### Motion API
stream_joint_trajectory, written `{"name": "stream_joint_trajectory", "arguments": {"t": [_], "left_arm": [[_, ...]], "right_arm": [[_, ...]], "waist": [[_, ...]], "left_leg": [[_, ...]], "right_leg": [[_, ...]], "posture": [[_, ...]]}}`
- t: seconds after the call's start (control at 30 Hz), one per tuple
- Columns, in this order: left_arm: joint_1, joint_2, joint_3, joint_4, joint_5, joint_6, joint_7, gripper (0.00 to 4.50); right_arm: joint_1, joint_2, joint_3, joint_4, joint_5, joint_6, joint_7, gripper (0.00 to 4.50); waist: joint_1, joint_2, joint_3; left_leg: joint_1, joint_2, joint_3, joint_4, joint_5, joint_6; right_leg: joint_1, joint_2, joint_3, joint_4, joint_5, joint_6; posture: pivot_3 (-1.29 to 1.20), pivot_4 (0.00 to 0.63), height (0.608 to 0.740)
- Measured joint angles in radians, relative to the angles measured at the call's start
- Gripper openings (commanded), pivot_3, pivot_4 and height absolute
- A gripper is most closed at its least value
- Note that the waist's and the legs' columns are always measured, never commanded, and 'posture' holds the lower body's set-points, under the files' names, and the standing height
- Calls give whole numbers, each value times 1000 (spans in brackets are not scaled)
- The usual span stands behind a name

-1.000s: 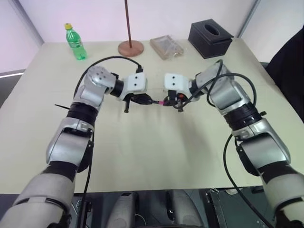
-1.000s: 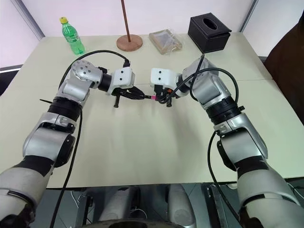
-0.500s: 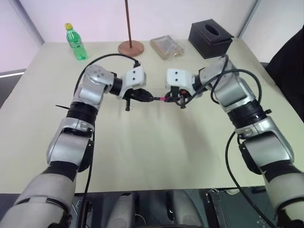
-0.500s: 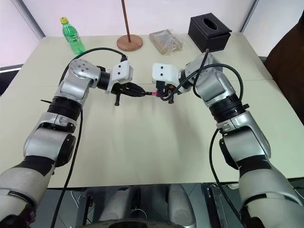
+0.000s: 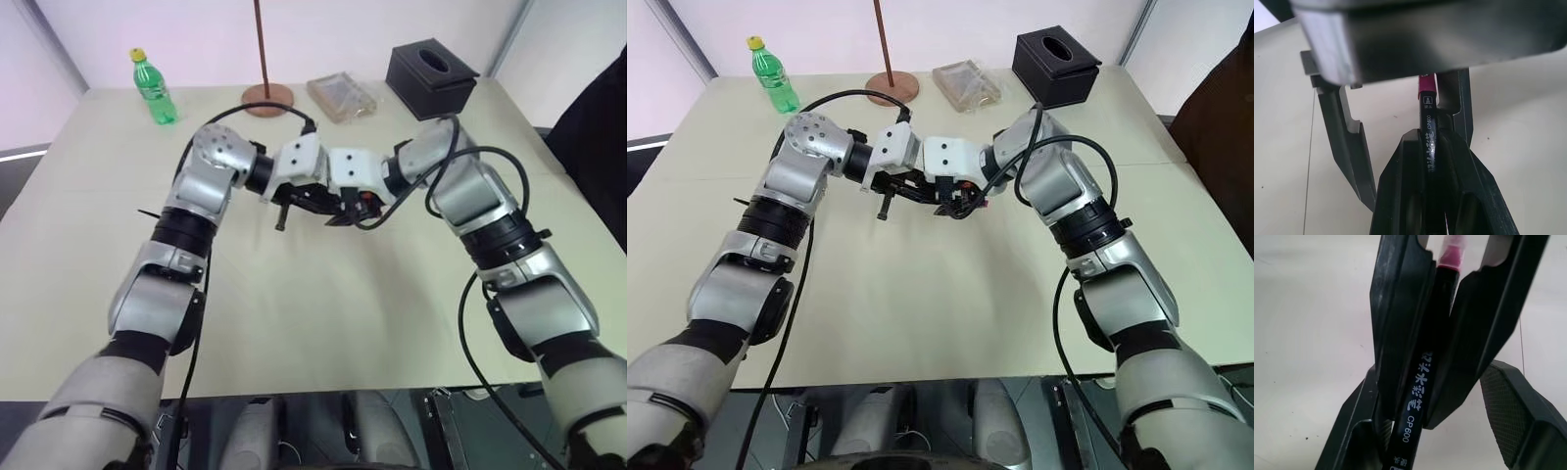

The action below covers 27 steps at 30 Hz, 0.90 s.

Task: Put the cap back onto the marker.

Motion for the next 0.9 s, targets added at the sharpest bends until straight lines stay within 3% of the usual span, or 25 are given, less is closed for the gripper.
{"name": "stream_joint_trajectory", "arguments": {"t": [0.23,0.5,0.63,0.9], "left_arm": [[110,134,-31,0,42,-48,36,0],[255,220,49,46,54,-11,287,0],[385,209,190,-82,-22,186,479,0],[688,183,485,-558,-69,707,946,0]], "right_arm": [[26,-57,-34,-76,55,116,8,2719],[103,-145,-175,-275,136,312,-71,2719],[175,-179,-240,-369,167,404,-142,2719],[316,-226,-321,-432,189,487,-296,2719]], "waist": [[0,0,0],[8,0,0],[8,0,0],[6,-1,0]], "left_leg": [[0,0,0,0,0,0],[0,0,0,0,0,0],[0,1,-1,0,0,0],[0,5,0,0,0,1]], "right_leg": [[0,0,0,0,0,0],[0,-1,0,0,0,0],[0,-2,0,0,0,0],[-1,-1,1,1,0,0]], "posture": [[0,150,740],[0,150,740],[0,150,740],[0,150,740]]}}
